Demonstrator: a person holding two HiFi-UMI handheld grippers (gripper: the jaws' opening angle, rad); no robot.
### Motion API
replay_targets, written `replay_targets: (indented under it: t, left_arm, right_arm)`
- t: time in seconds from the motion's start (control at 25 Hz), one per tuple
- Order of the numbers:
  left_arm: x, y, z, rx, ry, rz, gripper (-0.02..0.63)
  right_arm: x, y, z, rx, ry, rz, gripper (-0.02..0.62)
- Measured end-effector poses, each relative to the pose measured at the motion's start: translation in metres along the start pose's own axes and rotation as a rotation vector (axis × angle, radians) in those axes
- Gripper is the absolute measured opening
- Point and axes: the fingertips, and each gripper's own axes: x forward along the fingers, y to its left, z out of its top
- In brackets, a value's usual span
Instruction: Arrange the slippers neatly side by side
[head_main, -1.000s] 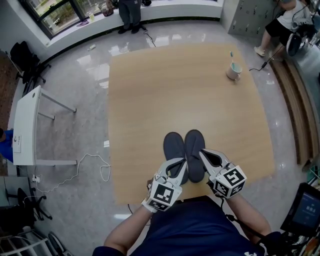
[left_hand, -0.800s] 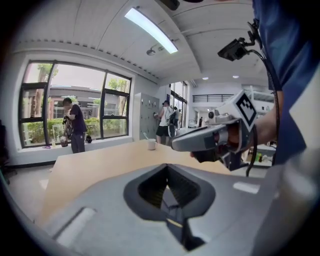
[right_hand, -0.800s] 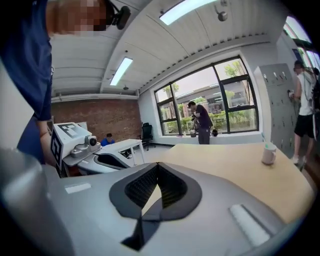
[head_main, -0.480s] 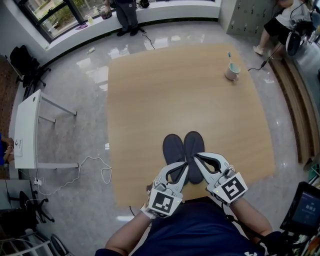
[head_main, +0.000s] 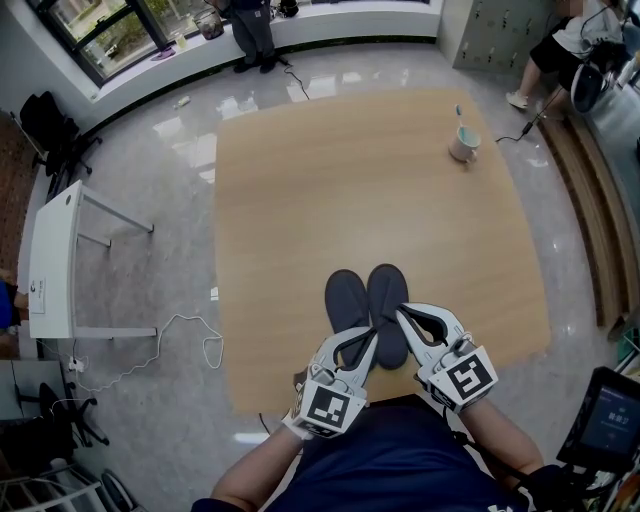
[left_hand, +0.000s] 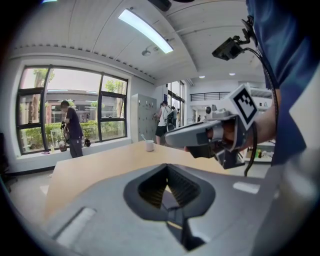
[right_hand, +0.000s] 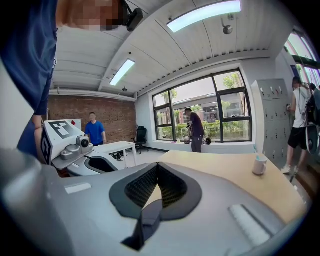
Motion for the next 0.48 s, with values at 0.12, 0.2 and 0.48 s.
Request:
replay_targets:
  t: [0.12, 0.2, 0.48]
  left_arm:
    - [0.001, -0.0014, -0.0025, 0.002, 0.008, -0.009, 0.004]
    - [0.0012, -0.0018, -0.0034, -0.009, 0.01, -0.004, 0.004]
    - [0.0009, 0.0007, -0.0054, -0.016, 0.018, 0.004, 0.004]
  right_arm:
    - [0.0025, 0.0018, 0.0047, 0.009, -0.005, 0.003, 0.011]
    - [0.0029, 0.0024, 0.0081, 0.005, -0.013, 0.002, 0.011]
    - [0.0013, -0.0002, 0.0011, -0.013, -0.017, 0.001, 0.011]
